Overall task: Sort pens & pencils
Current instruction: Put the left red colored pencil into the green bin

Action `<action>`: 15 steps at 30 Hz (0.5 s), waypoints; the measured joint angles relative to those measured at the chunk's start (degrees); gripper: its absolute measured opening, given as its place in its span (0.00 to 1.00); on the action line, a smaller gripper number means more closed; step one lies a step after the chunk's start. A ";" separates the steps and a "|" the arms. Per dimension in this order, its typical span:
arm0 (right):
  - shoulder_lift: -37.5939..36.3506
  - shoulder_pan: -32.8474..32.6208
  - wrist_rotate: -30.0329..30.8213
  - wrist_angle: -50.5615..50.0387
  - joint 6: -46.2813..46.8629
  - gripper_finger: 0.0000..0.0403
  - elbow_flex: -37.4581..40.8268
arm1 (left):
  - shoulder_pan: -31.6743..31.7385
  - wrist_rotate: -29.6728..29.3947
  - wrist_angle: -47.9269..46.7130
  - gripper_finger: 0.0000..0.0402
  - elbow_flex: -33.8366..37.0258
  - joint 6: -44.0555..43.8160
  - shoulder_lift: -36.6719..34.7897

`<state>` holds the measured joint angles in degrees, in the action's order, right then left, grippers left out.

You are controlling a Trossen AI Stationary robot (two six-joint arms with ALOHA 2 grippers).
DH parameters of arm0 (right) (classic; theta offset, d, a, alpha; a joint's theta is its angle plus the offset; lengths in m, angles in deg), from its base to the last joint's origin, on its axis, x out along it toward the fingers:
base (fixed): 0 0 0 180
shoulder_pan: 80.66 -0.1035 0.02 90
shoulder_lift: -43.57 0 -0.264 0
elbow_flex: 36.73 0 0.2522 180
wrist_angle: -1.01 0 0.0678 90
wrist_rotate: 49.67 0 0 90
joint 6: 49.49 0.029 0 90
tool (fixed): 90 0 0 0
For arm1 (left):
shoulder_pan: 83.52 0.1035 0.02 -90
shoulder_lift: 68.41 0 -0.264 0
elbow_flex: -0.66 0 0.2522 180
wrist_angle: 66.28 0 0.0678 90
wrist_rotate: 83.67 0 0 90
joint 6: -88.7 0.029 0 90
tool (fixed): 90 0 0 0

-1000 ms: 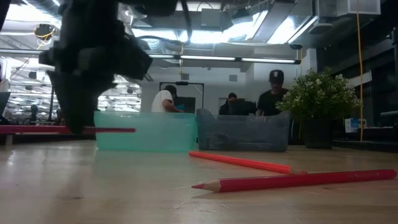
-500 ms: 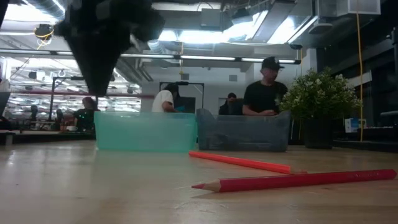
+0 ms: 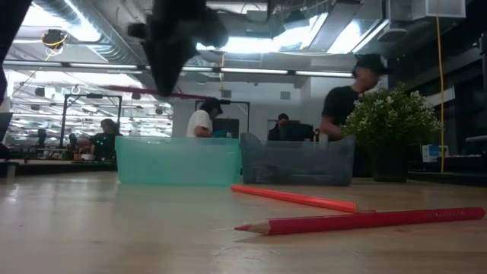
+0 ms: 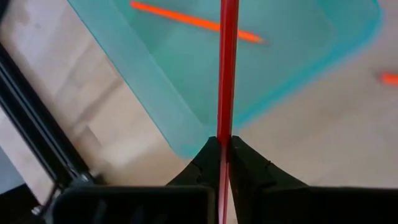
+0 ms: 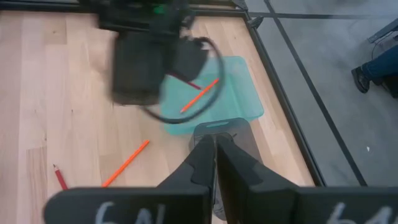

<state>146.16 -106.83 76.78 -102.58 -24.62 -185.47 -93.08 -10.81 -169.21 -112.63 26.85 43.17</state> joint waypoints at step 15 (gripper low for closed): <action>0.00 0.01 0.00 -0.19 -0.07 0.05 0.00 | 15.68 -2.57 11.46 0.03 1.60 15.06 -0.10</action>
<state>146.16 -106.82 76.78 -102.77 -24.69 -185.47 -77.40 -13.38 -157.75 -111.03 41.91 43.07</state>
